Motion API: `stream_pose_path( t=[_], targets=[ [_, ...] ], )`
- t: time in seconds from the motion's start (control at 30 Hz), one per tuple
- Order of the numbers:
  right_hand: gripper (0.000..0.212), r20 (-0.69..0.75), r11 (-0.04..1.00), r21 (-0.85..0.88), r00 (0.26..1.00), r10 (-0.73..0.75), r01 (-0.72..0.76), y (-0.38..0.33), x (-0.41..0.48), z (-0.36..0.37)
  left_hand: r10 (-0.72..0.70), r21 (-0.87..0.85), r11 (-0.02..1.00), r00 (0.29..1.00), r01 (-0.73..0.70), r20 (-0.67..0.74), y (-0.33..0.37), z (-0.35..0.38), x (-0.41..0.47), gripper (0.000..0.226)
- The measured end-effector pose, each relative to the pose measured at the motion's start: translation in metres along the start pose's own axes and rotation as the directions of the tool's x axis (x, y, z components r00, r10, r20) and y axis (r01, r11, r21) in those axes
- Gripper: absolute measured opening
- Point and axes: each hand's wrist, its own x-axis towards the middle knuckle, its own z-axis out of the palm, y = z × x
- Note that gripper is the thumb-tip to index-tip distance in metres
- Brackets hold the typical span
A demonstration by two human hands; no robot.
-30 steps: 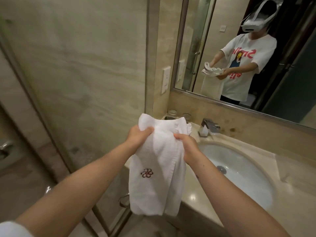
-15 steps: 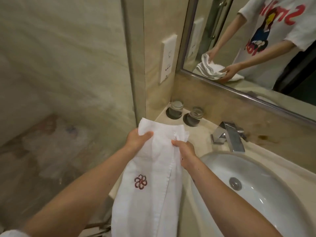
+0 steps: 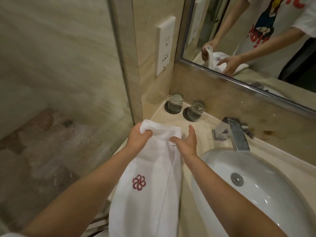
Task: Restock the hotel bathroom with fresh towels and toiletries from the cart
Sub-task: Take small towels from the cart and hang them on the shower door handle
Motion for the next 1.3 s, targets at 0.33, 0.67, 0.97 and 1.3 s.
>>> stream_pose_path(
  t=[0.33, 0.67, 0.97, 1.3],
  targets=[
    [0.116, 0.194, 0.973, 0.203, 0.979, 0.066, -0.105, -0.012, -0.066, -0.016, -0.090, -0.207, 0.975, 0.995, 0.081, -0.033, 0.034, -0.021, -0.059, 0.014],
    [0.056, 0.567, 0.957, 0.291, 0.806, -0.172, 0.000, -0.008, -0.212, -0.039, -0.076, -0.418, 0.894, 0.974, 0.161, 0.214, 0.053, -0.062, -0.183, 0.027],
    [0.039, 0.250, 0.905, 0.385, 0.923, -0.293, 0.183, 0.002, -0.336, -0.051, -0.045, -0.430, 0.895, 0.984, 0.117, 0.173, 0.030, -0.100, -0.296, 0.033],
    [0.023, 0.080, 0.864, 0.430, 0.943, -0.324, 0.261, 0.019, -0.412, -0.054, 0.031, -0.362, 0.931, 0.998, -0.046, -0.048, 0.004, -0.138, -0.362, 0.002]
  ],
)
